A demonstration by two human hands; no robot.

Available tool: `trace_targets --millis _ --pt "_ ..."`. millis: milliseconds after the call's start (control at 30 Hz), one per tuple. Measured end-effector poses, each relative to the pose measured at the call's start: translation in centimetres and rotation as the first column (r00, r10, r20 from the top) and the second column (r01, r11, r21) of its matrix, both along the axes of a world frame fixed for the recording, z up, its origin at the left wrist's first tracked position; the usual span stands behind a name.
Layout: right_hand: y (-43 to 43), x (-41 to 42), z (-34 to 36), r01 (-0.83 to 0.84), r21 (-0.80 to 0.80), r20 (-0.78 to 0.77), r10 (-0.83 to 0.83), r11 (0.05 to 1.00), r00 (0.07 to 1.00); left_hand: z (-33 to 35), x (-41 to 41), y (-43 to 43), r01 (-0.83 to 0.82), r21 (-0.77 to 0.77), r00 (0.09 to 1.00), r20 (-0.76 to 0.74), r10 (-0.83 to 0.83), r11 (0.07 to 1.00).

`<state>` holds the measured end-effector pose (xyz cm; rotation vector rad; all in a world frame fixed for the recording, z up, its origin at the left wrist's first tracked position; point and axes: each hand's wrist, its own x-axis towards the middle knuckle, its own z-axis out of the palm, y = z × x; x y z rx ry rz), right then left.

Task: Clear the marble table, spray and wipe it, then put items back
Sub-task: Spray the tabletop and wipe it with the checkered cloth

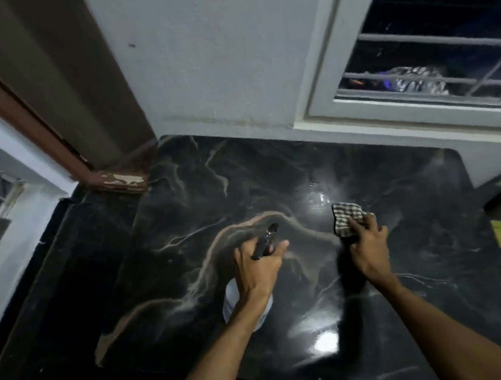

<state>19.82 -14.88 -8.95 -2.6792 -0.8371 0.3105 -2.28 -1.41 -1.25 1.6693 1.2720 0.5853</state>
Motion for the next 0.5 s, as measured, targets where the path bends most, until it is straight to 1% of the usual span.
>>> trace_targets --millis 100,133,200,267,300,333,367,400,433,467,500 --pt "-4.2 4.4 0.0 0.219 0.035 -0.052 -0.218 0.975 0.975 -0.4 3.8 -2.4 0.075 -0.001 0.997 -0.025 -0.075 0.997" --pt "-4.9 5.3 0.1 0.250 0.029 -0.060 -0.248 0.968 0.967 -0.5 4.8 -3.0 0.083 0.015 0.996 -0.039 -0.083 0.996" --pt "-5.2 6.1 0.1 0.239 0.037 -0.054 -0.237 0.970 0.970 -0.6 6.8 -4.0 0.074 0.041 0.996 -0.058 -0.072 0.996" --pt "-4.3 5.4 0.2 0.233 0.060 -0.064 -0.229 0.971 0.971 -0.6 8.8 -4.6 0.053 0.026 0.996 -0.066 -0.051 0.998" --pt "-3.7 4.7 0.3 0.195 0.076 -0.077 -0.189 0.978 0.979 -1.0 9.7 -4.9 0.040 -0.002 0.997 -0.074 -0.040 0.999" --pt "-3.1 3.9 0.3 0.103 0.100 -0.081 -0.095 0.990 0.992 -1.2 10.4 -5.0 0.025 -0.037 0.996 -0.090 -0.028 0.999" --pt "-2.6 3.3 0.2 -0.039 0.126 -0.067 0.048 0.991 0.997 -1.1 11.0 -5.1 0.008 -0.058 0.995 -0.098 -0.014 0.998" --pt "-2.0 3.1 0.2 -0.177 0.139 -0.046 0.185 0.974 0.982 -1.2 11.2 -5.0 -0.005 -0.064 0.996 -0.091 -0.001 0.998" --pt "-1.1 3.8 0.3 -0.253 0.150 -0.026 0.260 0.956 0.965 -1.5 11.4 -4.7 -0.011 -0.040 0.997 -0.083 0.008 0.999" --pt "-0.1 4.8 0.0 -0.226 0.160 -0.046 0.236 0.961 0.971 -1.5 11.6 -4.3 -0.015 -0.005 0.997 -0.082 0.014 1.000" --pt "0.9 5.5 0.0 -0.104 0.162 -0.100 0.121 0.981 0.988 -1.4 11.7 -3.8 -0.028 0.020 0.996 -0.085 0.029 0.999"
